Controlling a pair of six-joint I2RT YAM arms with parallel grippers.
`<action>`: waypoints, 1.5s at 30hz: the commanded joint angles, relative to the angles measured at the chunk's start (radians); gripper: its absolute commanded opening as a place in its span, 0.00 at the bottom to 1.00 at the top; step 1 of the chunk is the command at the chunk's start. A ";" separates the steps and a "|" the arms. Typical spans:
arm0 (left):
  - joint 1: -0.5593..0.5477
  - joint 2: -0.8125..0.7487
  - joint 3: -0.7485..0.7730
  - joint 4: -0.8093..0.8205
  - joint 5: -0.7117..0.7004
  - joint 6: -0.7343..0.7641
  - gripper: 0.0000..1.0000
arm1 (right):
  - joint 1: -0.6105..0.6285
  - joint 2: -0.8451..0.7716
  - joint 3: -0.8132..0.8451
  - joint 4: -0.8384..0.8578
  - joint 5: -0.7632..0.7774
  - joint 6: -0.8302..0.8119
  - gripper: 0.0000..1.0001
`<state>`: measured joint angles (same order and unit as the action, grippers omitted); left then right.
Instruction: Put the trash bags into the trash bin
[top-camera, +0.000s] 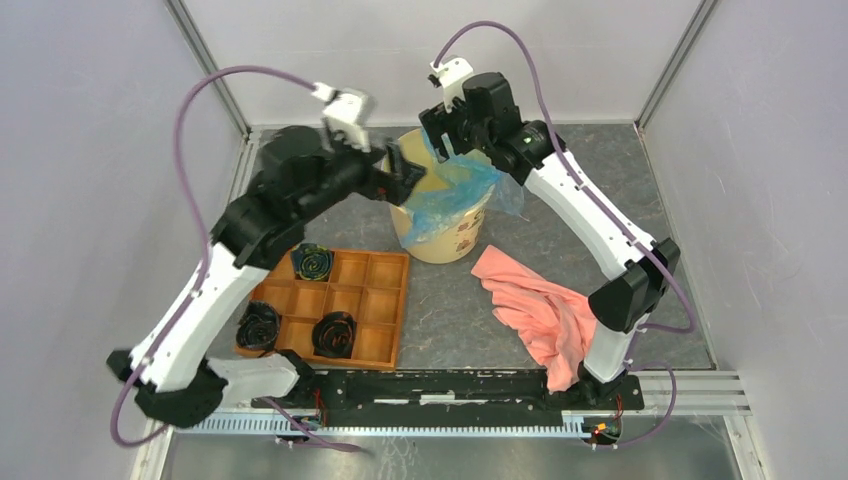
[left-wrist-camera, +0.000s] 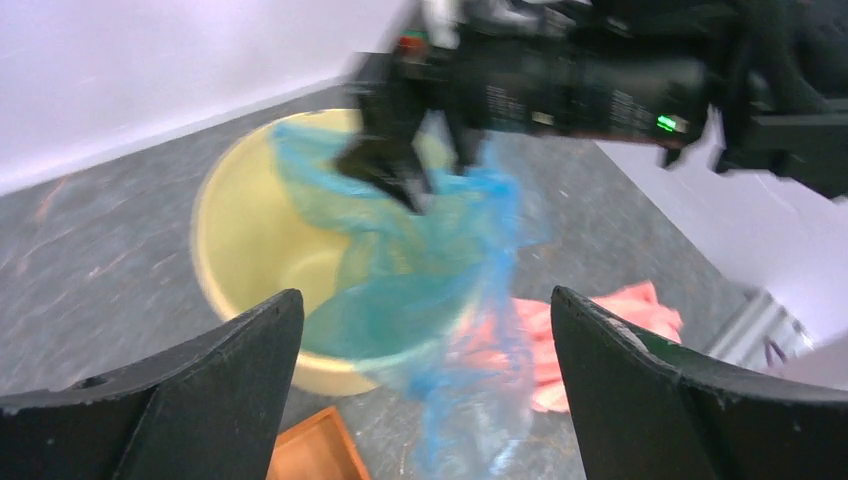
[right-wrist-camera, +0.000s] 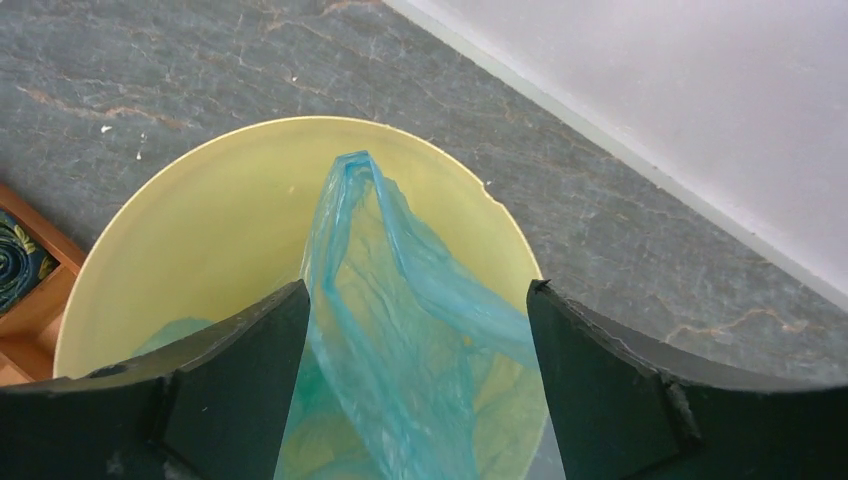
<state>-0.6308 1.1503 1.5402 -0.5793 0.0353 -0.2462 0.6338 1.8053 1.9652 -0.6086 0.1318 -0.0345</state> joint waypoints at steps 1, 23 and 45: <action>-0.316 0.129 0.099 -0.109 -0.160 0.232 0.98 | -0.006 -0.071 0.107 -0.038 -0.004 -0.036 0.88; -0.586 0.316 -0.018 0.054 -0.810 0.302 1.00 | -0.422 -0.214 -0.359 0.324 -0.739 0.207 0.91; 0.003 0.134 -0.092 0.043 -0.367 -0.186 0.21 | -0.430 -0.329 -0.553 0.546 -0.687 0.370 0.00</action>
<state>-0.7624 1.4399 1.5494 -0.6140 -0.5308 -0.2016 0.2073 1.5955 1.4799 -0.1741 -0.5732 0.2790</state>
